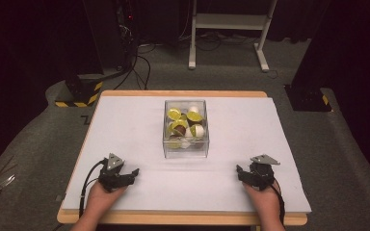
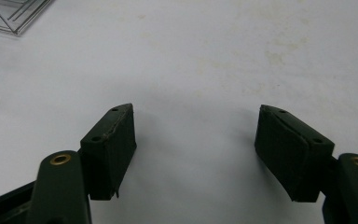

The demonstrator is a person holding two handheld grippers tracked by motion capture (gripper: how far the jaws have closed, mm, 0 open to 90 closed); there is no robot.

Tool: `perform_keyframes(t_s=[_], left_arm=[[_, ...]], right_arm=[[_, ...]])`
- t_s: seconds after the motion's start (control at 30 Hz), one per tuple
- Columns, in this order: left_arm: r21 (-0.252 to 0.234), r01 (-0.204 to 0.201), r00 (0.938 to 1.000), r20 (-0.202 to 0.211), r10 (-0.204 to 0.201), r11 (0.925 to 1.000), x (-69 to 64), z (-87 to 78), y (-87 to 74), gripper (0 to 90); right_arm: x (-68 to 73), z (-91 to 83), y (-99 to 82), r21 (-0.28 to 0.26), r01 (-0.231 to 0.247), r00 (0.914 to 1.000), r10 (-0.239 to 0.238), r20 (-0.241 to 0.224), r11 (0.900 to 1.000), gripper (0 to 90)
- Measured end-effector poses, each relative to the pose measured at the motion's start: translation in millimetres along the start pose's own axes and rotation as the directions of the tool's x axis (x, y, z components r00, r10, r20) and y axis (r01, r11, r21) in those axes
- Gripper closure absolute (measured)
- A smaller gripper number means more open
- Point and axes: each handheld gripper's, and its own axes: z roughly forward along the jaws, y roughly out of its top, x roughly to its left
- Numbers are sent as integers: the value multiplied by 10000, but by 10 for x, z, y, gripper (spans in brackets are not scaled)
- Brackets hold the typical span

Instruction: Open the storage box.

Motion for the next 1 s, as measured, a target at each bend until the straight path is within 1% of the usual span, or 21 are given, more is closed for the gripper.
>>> perform_keyframes(t_s=[1.0], left_arm=[[1,-9,10000,4,9,10000,1,0,0,295]], right_arm=[[-2,-2,-2,-32,18,10000,-18,0,10000,292]])
